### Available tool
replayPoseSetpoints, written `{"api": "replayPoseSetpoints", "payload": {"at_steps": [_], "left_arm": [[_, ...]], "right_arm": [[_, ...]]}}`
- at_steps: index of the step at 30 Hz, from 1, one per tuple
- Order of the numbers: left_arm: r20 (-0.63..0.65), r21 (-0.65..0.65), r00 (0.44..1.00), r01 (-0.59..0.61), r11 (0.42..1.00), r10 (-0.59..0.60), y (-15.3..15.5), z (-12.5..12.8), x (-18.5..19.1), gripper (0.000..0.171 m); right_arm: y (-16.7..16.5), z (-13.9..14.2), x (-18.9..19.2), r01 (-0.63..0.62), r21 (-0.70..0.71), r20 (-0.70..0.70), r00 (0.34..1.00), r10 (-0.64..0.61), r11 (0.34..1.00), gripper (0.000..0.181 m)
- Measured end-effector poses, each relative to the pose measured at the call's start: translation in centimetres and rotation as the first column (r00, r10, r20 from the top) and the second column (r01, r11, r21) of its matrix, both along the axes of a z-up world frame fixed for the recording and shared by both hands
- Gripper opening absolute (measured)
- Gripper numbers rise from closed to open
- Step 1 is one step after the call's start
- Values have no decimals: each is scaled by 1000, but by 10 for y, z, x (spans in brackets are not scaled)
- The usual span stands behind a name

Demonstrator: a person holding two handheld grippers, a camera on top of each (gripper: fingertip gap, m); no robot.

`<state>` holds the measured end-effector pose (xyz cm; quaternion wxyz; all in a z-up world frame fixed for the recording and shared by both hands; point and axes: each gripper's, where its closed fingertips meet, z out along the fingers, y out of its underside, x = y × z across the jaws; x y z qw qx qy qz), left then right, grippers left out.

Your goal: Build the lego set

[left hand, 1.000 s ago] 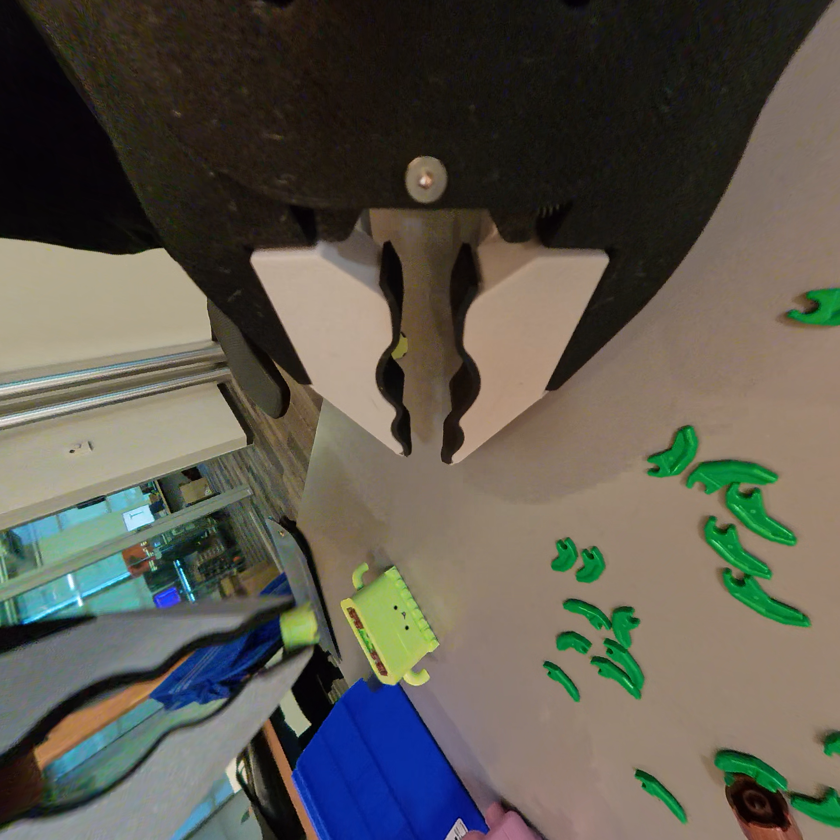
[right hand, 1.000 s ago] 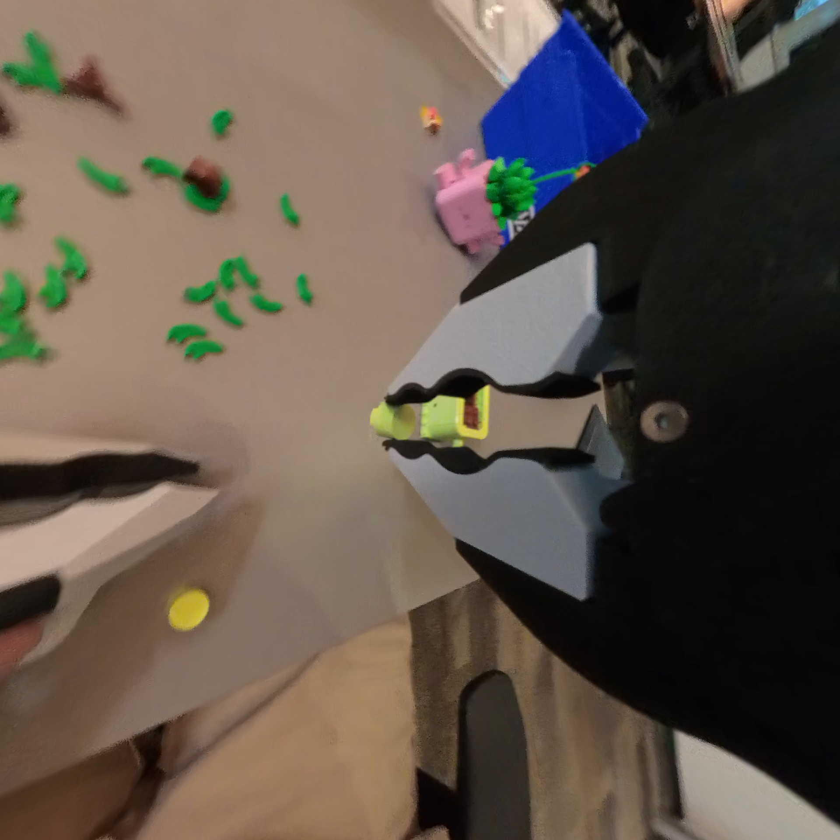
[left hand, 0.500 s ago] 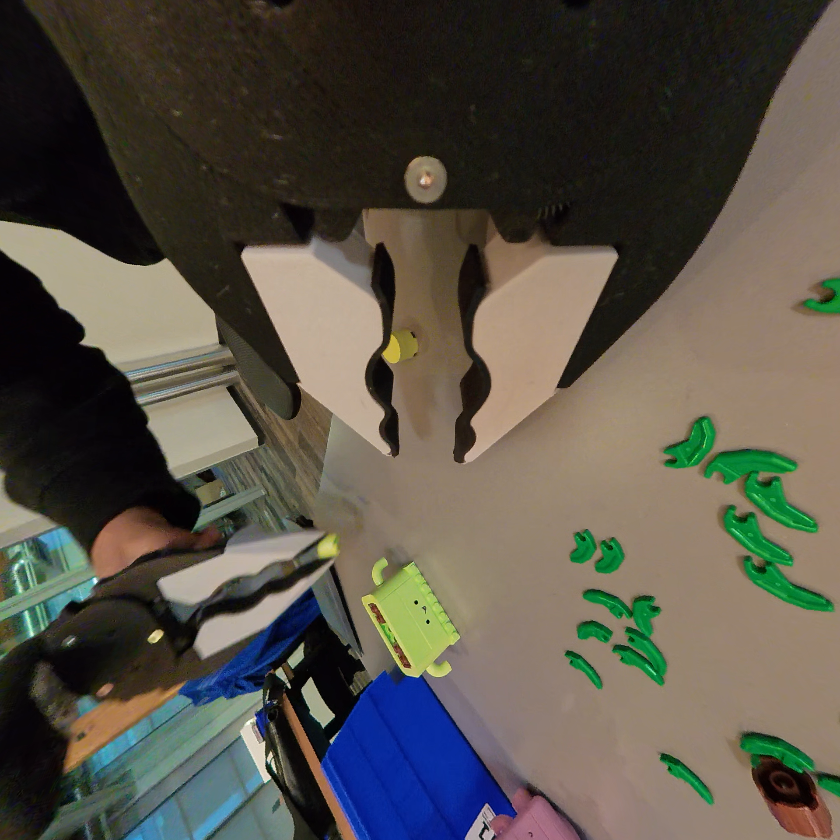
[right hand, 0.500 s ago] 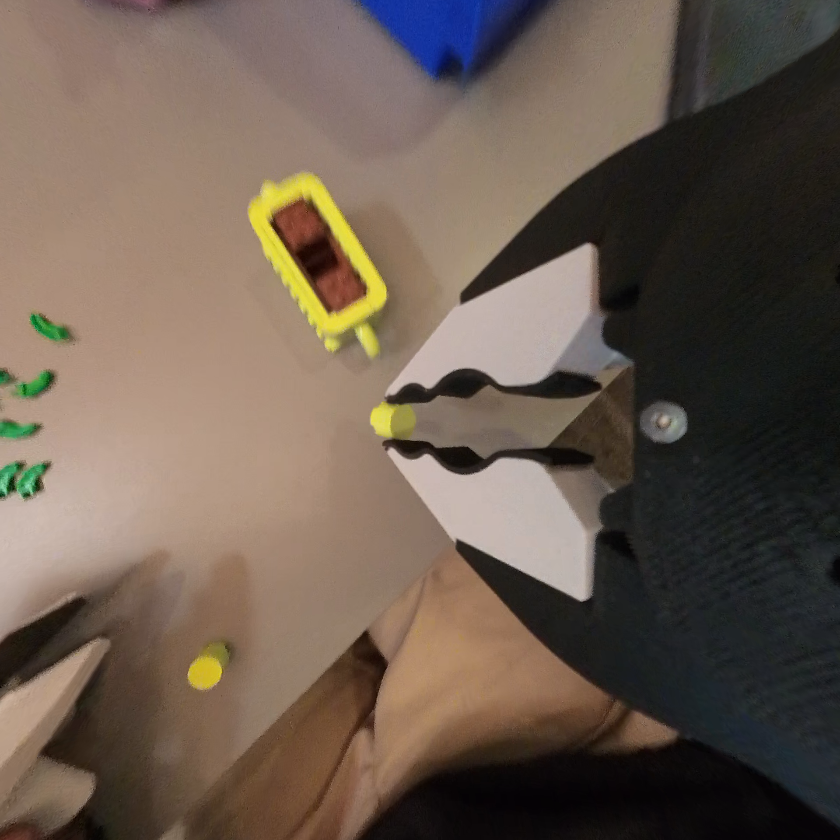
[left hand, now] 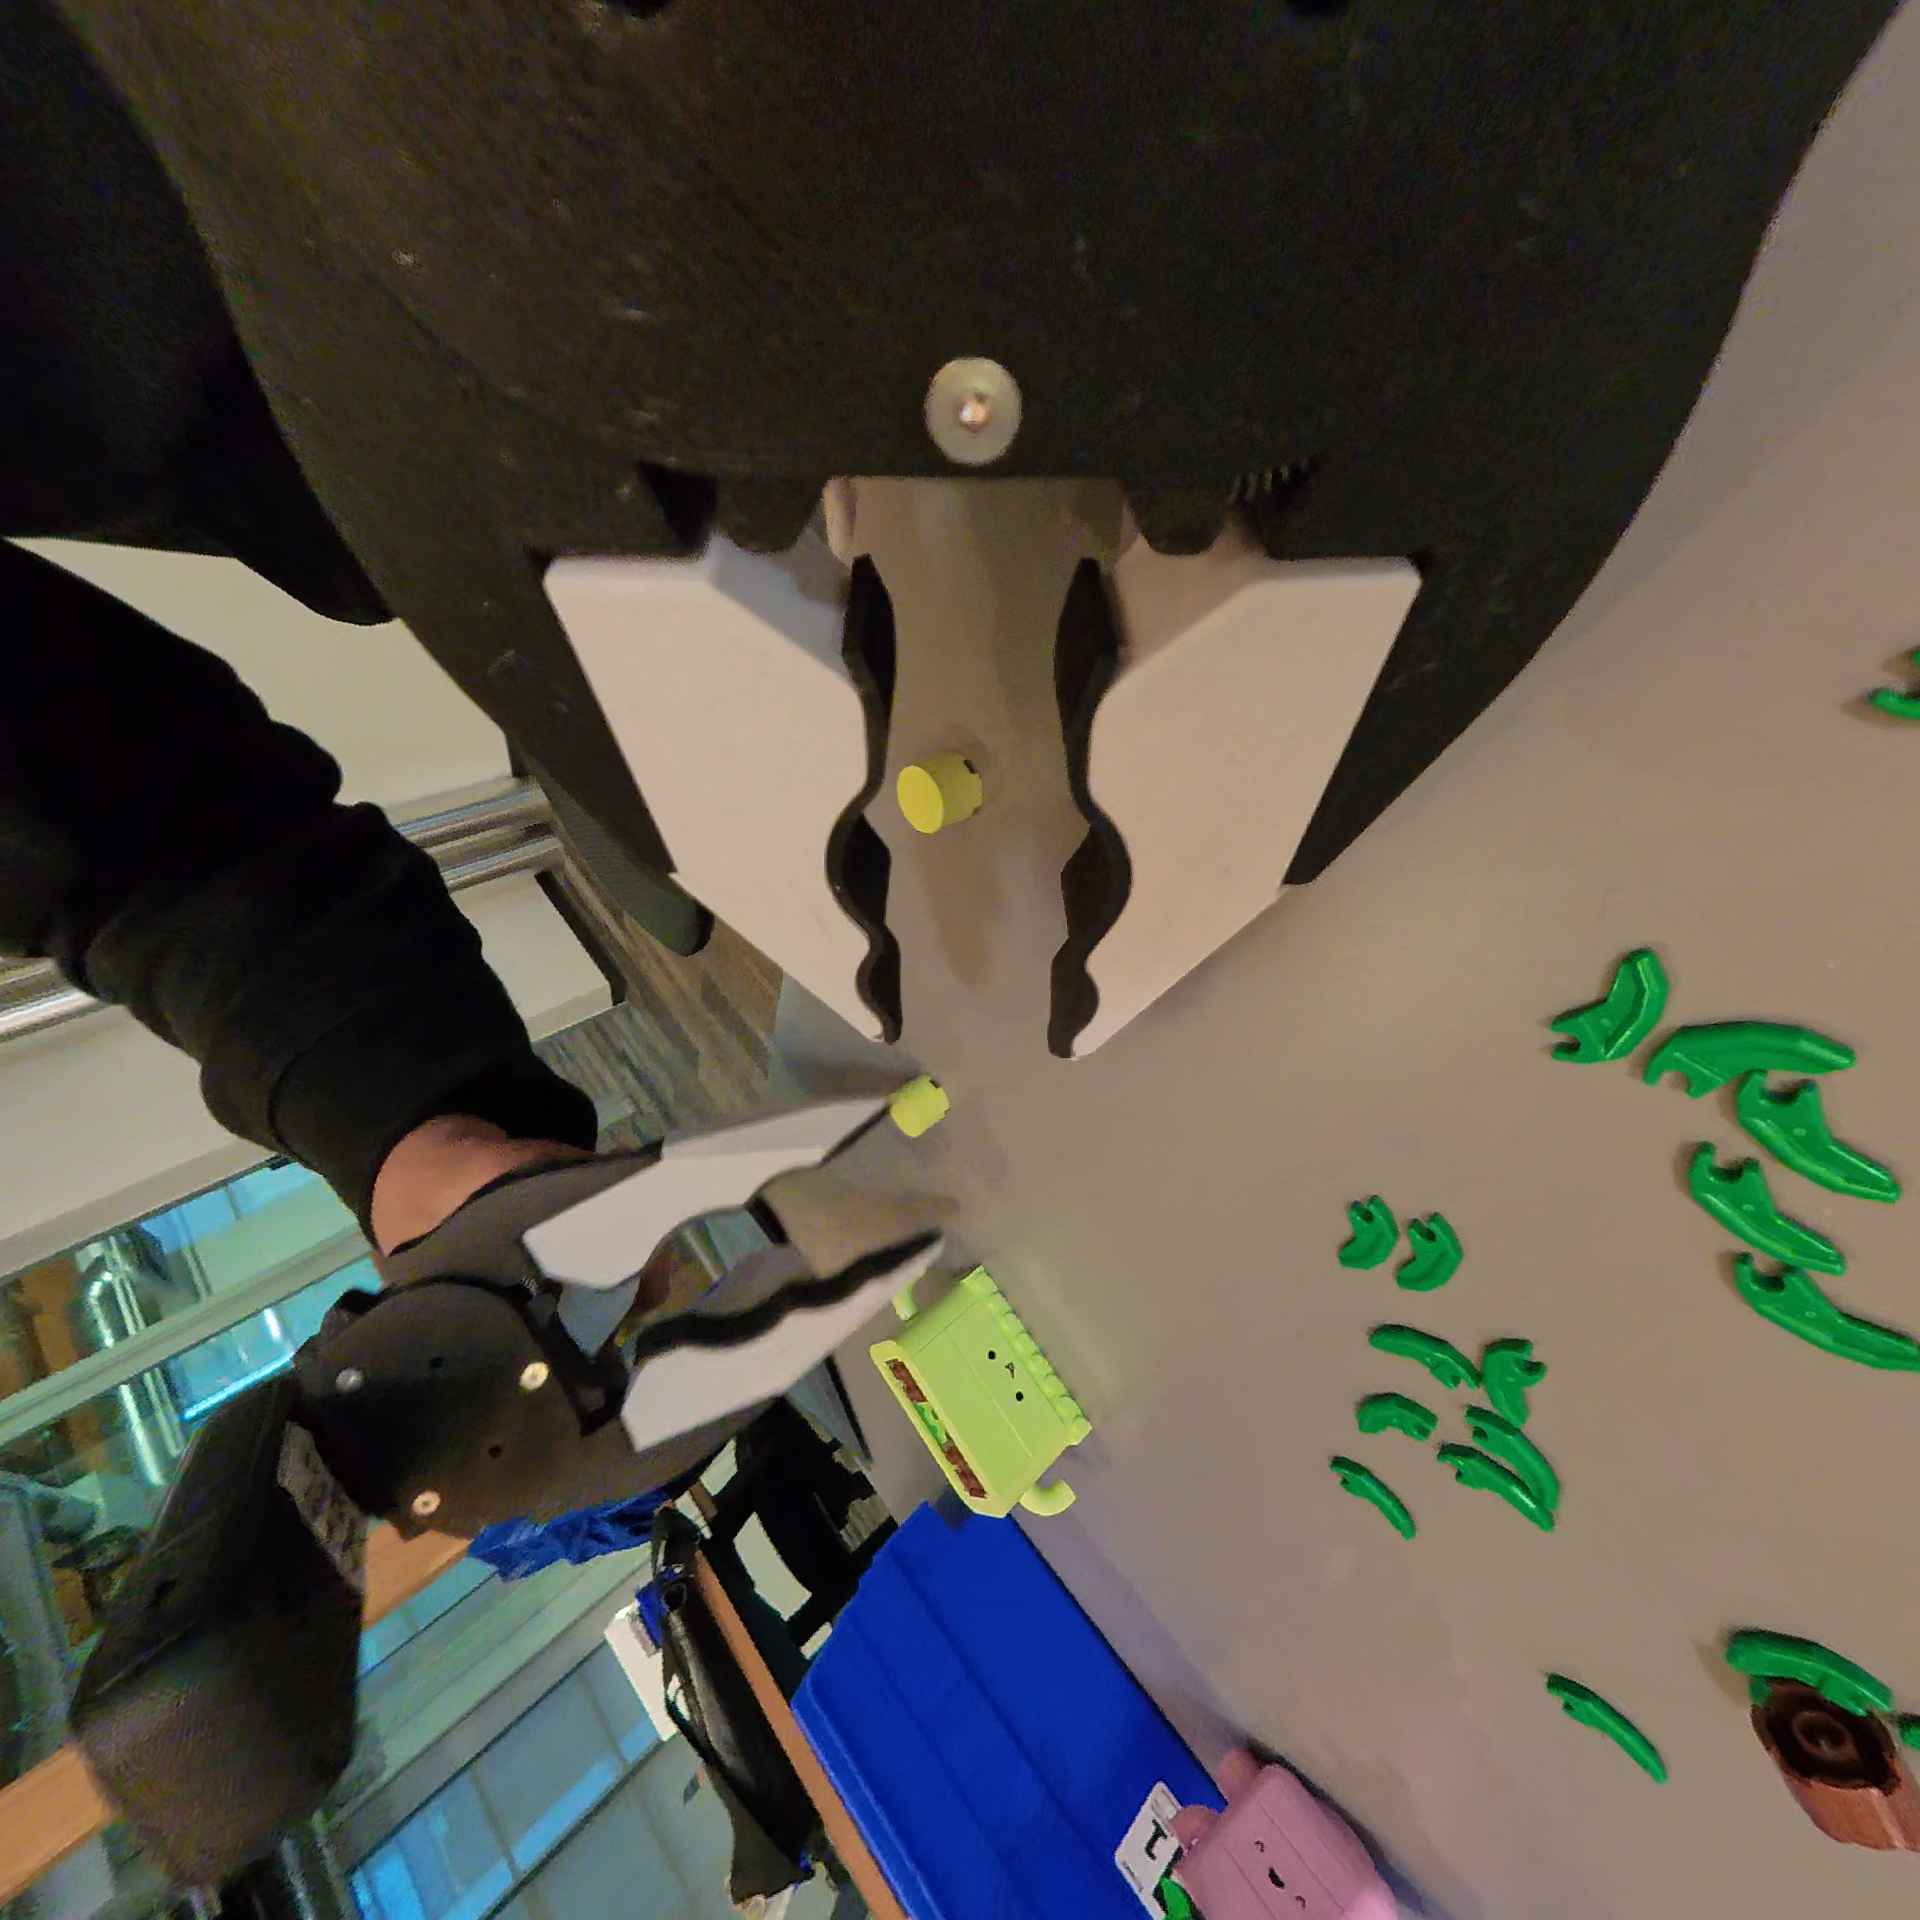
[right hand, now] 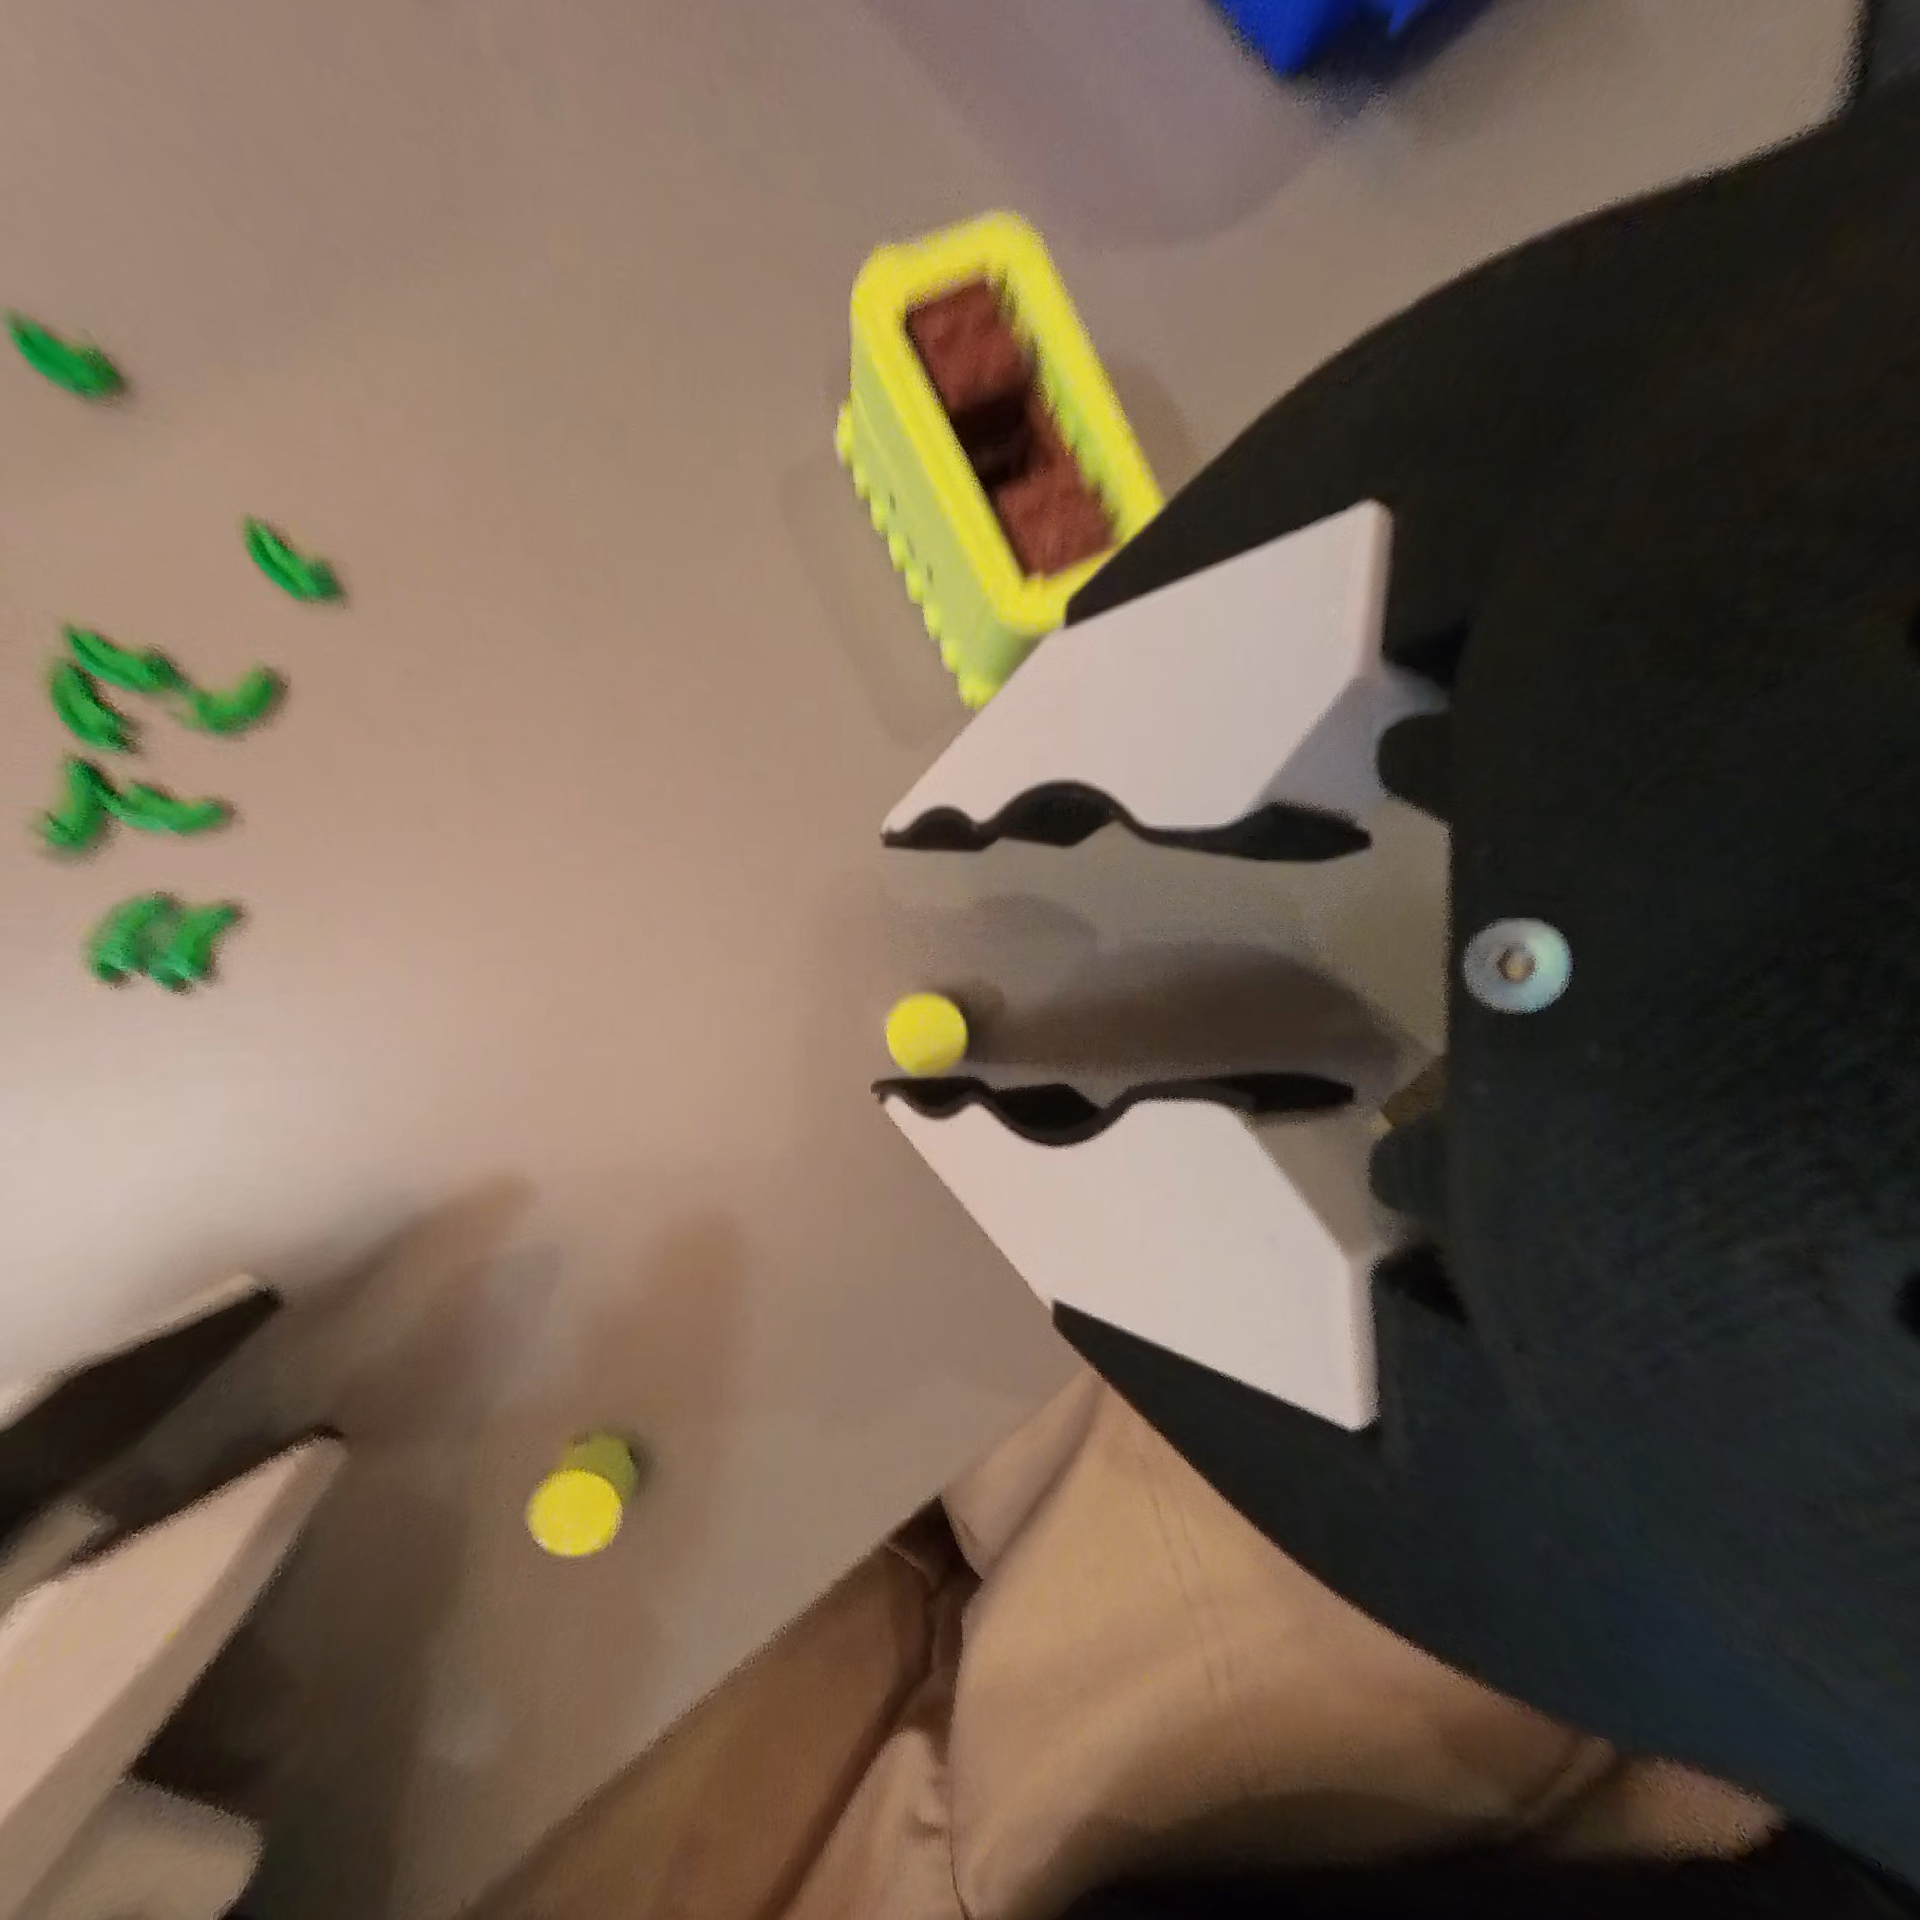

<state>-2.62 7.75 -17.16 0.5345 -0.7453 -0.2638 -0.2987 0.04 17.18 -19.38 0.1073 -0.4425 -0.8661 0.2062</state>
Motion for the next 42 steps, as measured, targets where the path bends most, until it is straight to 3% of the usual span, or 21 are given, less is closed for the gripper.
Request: {"api": "replayPoseSetpoints", "payload": {"at_steps": [3, 5, 8, 11, 13, 14, 15, 18, 20, 22, 25, 29, 31, 36, 42], "left_arm": [[7, 18, 1000, -7, 1000, 7, -1, 2, 0, 27], [10, 23, 1000, -8, 1000, 8, -2, 3, 0, 27], [10, 22, 1000, -7, 1000, 6, -1, 3, 0, 27], [7, 25, 1000, -7, 1000, 7, -2, 3, 0, 27], [7, 27, 1000, -6, 1000, 6, -2, 3, 0, 27], [6, 29, 1000, -5, 1000, 4, -2, 4, 0, 27], [5, 33, 1000, -3, 999, 2, -2, 4, 1, 27], [0, 54, 1000, 10, 999, -10, -2, 7, 3, 28], [-13, 67, 1000, 19, 998, -18, -2, 10, 4, 31], [-41, 90, 999, 27, 996, -23, -2, 15, 6, 37], [-103, 113, 995, 28, 993, -16, -1, 21, 9, 44], [-217, 109, 976, 14, 994, 10, 2, 25, 11, 70], [-296, 106, 955, 3, 994, 29, 3, 28, 11, 72], [-420, 66, 907, 6, 998, 22, 6, 27, 18, 71], [-351, 77, 936, -3, 997, 30, 5, 27, 12, 68]], "right_arm": [[30, 41, -28, 170, -87, -197, 963, -184, 982, 57], [75, 56, -41, 390, -85, -308, 865, -396, 917, 81], [97, 40, -38, 548, -100, -329, 769, -548, 830, 104], [93, 11, -36, 581, -65, -315, 760, -569, 812, 103], [94, 2, -37, 577, -4, -332, 770, -545, 817, 75], [92, 3, -39, 564, -3, -340, 776, -531, 826, 46], [93, 5, -40, 559, 10, -346, 780, -522, 829, 42], [73, 13, -43, 448, -30, -272, 857, -439, 894, 41], [42, 21, -42, 305, -157, -177, 927, -331, 939, 40], [11, 27, -34, 196, -324, -10, 978, -210, 926, 40], [-14, 32, -30, 191, -496, 194, 975, -106, 847, 40], [-43, 26, -24, 172, -629, 357, 930, 85, 759, 40], [-53, 22, -25, 173, -659, 392, 910, 138, 732, 40], [-54, 19, -46, 208, -705, 405, 903, 145, 678, 40], [-37, 9, -60, 229, -719, 378, 921, 92, 656, 37]]}}
